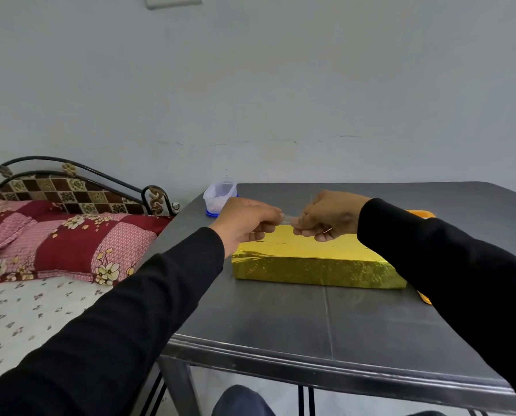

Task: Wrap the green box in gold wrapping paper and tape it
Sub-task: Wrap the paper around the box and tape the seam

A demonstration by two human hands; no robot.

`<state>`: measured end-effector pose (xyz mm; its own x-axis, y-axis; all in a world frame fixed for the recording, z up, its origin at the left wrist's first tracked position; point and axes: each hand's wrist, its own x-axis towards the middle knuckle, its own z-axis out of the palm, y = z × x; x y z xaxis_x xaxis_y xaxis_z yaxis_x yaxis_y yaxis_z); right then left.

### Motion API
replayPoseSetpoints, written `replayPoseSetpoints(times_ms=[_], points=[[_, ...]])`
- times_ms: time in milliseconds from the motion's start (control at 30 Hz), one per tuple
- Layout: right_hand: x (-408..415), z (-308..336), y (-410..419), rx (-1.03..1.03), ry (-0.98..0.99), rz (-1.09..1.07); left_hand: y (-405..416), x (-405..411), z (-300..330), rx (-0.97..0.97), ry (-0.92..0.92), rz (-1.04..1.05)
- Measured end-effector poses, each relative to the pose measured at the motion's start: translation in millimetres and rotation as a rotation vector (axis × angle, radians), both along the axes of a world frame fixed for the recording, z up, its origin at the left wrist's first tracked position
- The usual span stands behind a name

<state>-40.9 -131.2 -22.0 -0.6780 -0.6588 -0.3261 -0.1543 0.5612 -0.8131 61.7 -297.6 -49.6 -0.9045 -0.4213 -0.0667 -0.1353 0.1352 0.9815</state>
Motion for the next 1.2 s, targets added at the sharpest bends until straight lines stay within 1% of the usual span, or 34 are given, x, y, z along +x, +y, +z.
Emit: replayPoseSetpoints(times_ms=[67, 133, 300, 433, 567, 667, 800, 967, 1067, 1200], points=[[-1, -3, -4, 0.040, -0.004, -0.017, 2, -5, -4, 0.063, -0.066, 0.016], [-4, -4, -7, 0.065, 0.000, -0.031, 2, -8, -7, 0.098, -0.091, 0.023], [-12, -5, -16, 0.096, 0.043, -0.077, -1, -14, -14, 0.129, -0.074, 0.067], [-18, -9, -23, 0.047, 0.025, -0.113, -2, -19, -18, 0.153, -0.075, 0.130], [-23, -15, -27, 0.062, 0.011, -0.122, -2, -21, -22, 0.048, -0.100, 0.142], [-25, -18, -28, 0.070, -0.036, -0.129, -7, -21, -23, -0.034, -0.127, 0.153], [-28, -24, -27, 0.053, -0.065, -0.143, -13, -24, -28, -0.320, -0.162, 0.188], [-25, -36, -28, 0.088, 0.075, -0.177, -9, -29, -31, -0.614, -0.254, 0.181], [-22, -41, -33, 0.071, 0.114, -0.225, -8, -32, -32, -0.686, -0.281, 0.160], [-19, -47, -34, 0.104, 0.136, -0.246, -6, -34, -36, -0.749, -0.313, 0.164]])
